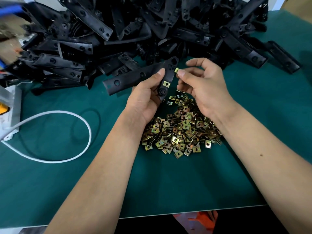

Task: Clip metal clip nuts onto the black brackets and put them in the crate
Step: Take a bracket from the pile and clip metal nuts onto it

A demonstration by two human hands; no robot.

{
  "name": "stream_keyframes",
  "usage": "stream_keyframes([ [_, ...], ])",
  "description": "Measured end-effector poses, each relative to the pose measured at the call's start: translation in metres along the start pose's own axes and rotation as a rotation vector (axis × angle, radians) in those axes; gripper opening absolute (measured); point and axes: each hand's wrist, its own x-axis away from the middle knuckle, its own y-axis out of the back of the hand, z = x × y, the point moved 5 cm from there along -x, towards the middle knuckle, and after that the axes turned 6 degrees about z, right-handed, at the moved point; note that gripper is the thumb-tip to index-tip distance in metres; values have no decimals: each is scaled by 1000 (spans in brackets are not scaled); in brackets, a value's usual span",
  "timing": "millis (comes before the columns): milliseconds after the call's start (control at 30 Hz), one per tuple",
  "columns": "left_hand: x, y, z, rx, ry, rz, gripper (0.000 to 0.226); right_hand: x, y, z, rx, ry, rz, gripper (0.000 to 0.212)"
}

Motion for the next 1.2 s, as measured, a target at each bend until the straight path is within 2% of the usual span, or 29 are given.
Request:
stream_keyframes([
  [333,1,-2,0,-10,-3,2,16,-1,0,-2,-48,-18,-5,32],
  [533,3,-2,0,-25,16,-19,10,-3,2,-1,-5,-2,14,36],
  [833,6,-2,-4,-42,108,-29,4,-3,5,5,18,-24,141,36],
  [1200,10,-5,-4,-101,171,48,7,-1,1,6,23,-8,193,36],
])
